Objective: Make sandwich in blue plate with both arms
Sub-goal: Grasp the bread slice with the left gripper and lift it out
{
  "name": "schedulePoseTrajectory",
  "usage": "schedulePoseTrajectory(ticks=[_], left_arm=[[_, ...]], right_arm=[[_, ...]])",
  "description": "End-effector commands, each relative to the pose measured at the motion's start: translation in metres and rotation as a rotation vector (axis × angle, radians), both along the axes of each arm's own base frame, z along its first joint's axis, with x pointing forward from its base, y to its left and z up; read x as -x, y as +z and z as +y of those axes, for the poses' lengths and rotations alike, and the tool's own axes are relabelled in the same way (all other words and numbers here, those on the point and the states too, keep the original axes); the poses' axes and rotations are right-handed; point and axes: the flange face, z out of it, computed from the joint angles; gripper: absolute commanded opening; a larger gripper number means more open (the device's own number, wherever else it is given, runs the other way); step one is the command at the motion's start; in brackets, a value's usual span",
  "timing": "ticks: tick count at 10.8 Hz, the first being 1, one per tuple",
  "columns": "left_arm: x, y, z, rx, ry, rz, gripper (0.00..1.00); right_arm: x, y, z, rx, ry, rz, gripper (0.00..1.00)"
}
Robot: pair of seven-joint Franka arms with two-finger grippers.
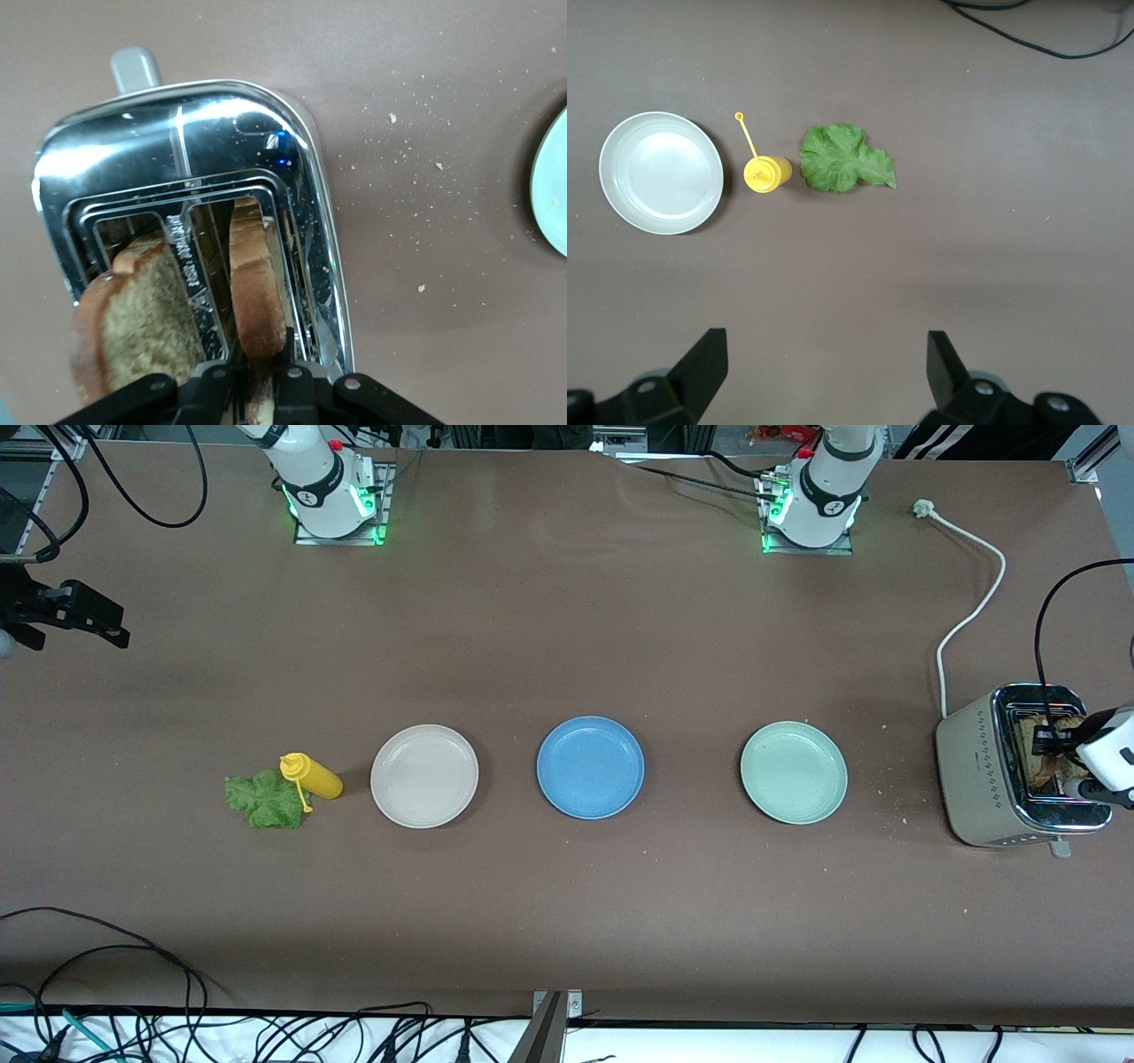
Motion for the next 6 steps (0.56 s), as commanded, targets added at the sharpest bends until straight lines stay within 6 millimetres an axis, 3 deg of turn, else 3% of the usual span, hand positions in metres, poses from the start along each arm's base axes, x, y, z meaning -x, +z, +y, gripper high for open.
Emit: schedulePoseTrajectory(ticks=[1, 4, 6], left_arm=[[-0.001, 0.077, -0.014, -0.029, -0.031, 0.011, 0.0], [-0.012, 0.145, -0.088, -0.01, -0.119, 0.018, 0.0], [-0.011, 0.156, -0.158, 0.013, -0.198, 0.063, 0.0]], right_arm=[[-0.003, 0.004, 0.001, -0.014, -0.01, -0.007, 1.0], [-0.003, 0.005, 0.001, -0.012, -0.008, -0.009, 1.0], [-0.003, 0.005, 0.001, -0.014, -0.008, -0.009, 1.0]])
